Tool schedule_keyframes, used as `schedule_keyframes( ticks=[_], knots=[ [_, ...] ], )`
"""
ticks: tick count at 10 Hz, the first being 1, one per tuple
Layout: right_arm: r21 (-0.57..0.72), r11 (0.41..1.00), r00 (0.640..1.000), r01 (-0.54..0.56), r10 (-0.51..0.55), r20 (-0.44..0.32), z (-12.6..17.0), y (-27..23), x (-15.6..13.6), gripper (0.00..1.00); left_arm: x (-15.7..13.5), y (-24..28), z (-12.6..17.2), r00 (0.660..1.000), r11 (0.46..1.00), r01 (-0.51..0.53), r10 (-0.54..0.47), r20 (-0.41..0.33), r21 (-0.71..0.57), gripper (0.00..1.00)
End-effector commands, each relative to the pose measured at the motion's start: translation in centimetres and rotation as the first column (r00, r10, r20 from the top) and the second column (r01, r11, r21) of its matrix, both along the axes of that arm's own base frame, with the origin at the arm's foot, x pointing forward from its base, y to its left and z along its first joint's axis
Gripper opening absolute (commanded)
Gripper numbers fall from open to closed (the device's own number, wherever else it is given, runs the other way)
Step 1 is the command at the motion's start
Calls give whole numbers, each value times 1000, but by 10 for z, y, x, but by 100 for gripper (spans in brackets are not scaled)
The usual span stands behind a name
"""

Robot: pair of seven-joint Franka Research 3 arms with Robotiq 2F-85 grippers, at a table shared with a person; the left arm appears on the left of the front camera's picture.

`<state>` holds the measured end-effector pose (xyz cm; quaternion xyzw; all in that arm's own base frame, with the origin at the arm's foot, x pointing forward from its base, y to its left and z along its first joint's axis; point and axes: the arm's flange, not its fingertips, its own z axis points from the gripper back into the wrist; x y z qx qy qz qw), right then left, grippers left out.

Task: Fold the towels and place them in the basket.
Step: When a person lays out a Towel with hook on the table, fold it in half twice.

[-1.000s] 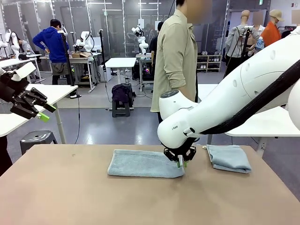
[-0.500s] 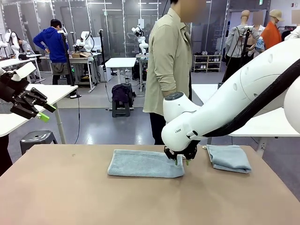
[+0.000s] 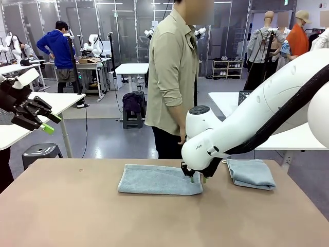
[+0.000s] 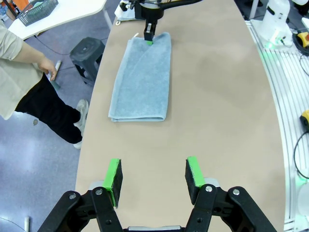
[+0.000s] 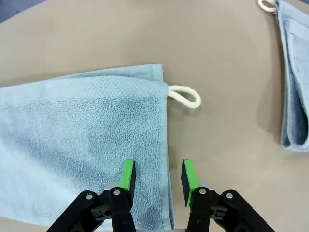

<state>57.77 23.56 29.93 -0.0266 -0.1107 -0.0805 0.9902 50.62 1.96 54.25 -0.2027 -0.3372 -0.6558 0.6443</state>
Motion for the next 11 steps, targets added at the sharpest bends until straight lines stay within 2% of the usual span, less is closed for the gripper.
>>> schedule_keyframes(
  ticks=[1, 6, 7, 8, 11],
  knots=[
    [70, 997, 1000, -23, 22, 4, 0, -12, -8, 50, -1, 1, 1, 1000, 1000, 5, -5, 1, 14, 67],
    [110, 989, 994, -100, 95, 48, -7, -20, -8, 50, -1, 1, 1, 1000, 1000, 5, -5, 1, 14, 67],
    [120, 986, 992, -119, 113, 52, -7, -22, -6, 44, -1, 1, 1, 1000, 1000, 5, -5, 1, 14, 67],
    [113, 988, 994, -103, 98, 54, -8, -22, -8, 30, -1, 1, 1, 1000, 1000, 5, -5, 1, 14, 67],
    [94, 992, 996, -81, 77, 45, -11, -22, -7, 31, -1, 1, 1, 1000, 1000, 5, -5, 1, 14, 67]
  ],
)
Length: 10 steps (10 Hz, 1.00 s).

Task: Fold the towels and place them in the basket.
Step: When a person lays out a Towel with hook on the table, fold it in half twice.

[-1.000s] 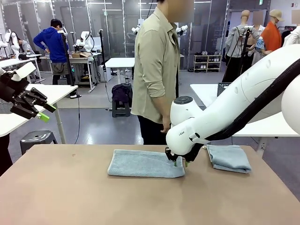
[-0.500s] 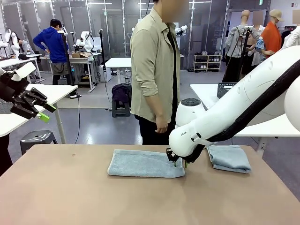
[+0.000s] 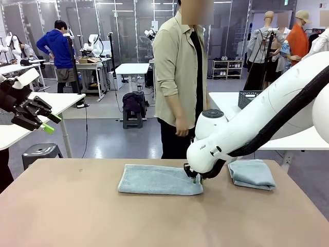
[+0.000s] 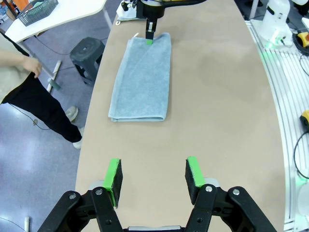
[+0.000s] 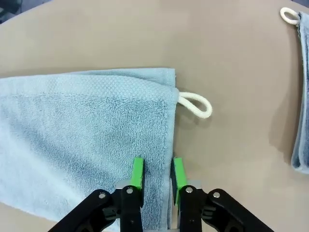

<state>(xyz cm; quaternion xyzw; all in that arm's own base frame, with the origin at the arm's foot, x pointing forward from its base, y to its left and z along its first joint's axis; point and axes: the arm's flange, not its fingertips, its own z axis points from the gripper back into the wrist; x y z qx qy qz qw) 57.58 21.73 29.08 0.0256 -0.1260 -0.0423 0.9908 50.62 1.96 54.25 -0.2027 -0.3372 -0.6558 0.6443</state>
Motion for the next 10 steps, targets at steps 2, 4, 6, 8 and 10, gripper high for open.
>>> schedule_keyframes(
  ticks=[2, 4, 6, 8, 10],
  knots=[
    [7, 1000, 1000, 8, -8, 3, -5, -4, -5, 31, -1, 1, 1, 1000, 1000, 5, -5, 1, 14, 67],
    [7, 1000, 1000, 4, -4, 0, -8, -5, -4, 31, -1, 1, 1, 1000, 1000, 5, -5, 1, 14, 67],
    [3, 1000, 1000, 5, -5, -6, -8, -5, -4, 15, -1, 1, 1, 1000, 1000, 5, -5, 1, 14, 67],
    [6, 1000, 1000, 3, -3, -5, -8, -5, -4, 0, -1, 1, 1, 1000, 1000, 5, -5, 1, 14, 67],
    [2, 1000, 1000, 5, -5, -1, -8, -5, -5, 0, -1, 1, 1, 1000, 1000, 5, -5, 1, 14, 67]
  ],
)
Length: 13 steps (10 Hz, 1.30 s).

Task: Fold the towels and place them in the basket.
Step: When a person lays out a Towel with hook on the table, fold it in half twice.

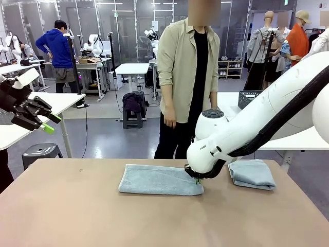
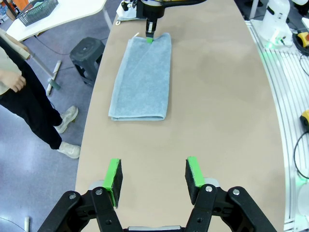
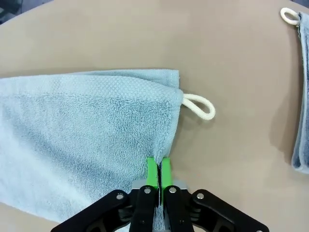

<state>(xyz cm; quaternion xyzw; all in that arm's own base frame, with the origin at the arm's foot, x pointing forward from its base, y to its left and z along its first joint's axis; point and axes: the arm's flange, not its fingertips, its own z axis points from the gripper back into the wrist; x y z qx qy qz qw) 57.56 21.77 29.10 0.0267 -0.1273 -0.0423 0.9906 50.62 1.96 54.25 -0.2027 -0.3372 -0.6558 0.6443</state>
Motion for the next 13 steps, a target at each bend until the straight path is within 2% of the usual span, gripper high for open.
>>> schedule_keyframes(
  ticks=[1, 4, 5, 9, 13],
  knots=[
    [-1, 1000, 1000, 7, -7, -6, -8, -6, -5, 0, -1, 1, 1, 1000, 1000, 5, -5, 1, 14, 67],
    [-11, 1000, 1000, 5, -5, -11, -8, -8, -6, 0, -1, 1, 1, 1000, 1000, 5, -5, 1, 14, 67],
    [-15, 1000, 1000, 2, -2, 8, -3, -9, -8, 0, -1, 1, 1, 1000, 1000, 5, -5, 1, 14, 67],
    [-69, 997, 998, -34, 37, 52, 40, -1, -6, 0, -1, 1, 1, 1000, 1000, 5, -5, 1, 14, 67],
    [-107, 989, 993, -99, 104, 49, 80, 59, 4, 0, -1, 1, 1, 1000, 1000, 5, -5, 1, 14, 67]
  ],
)
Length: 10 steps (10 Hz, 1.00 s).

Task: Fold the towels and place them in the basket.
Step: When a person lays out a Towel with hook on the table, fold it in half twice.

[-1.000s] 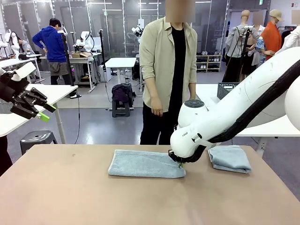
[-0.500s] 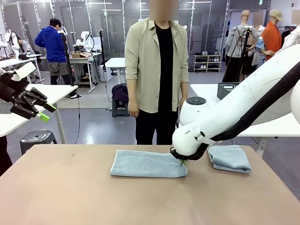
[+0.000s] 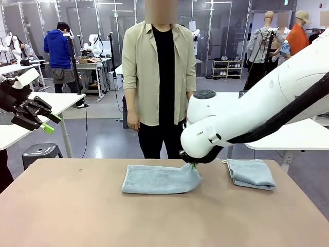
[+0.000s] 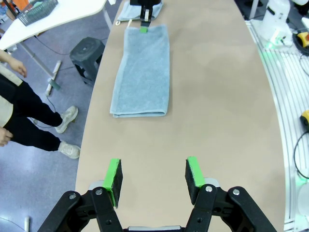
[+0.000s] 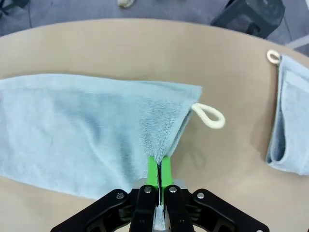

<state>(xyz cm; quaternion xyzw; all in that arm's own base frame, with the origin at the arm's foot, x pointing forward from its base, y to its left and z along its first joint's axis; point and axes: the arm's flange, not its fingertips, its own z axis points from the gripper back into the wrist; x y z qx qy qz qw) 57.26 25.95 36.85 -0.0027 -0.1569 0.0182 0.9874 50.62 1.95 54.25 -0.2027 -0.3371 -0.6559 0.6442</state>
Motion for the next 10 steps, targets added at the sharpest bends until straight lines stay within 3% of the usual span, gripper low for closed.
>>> schedule_keyframes(
  ticks=[1, 7, 10],
  knots=[
    [-40, 999, 1000, -1, 1, -12, 10, 35, 8, 0, -1, 1, 1, 1000, 1000, 5, -5, 1, 14, 67],
    [-82, 997, 997, 0, -7, -82, 32, 148, 21, 0, -1, 1, 1, 1000, 1000, 5, -5, 1, 14, 67],
    [-58, 995, 992, 81, -86, -96, 24, 194, 29, 0, -1, 1, 1, 1000, 1000, 5, -5, 1, 14, 67]
  ],
)
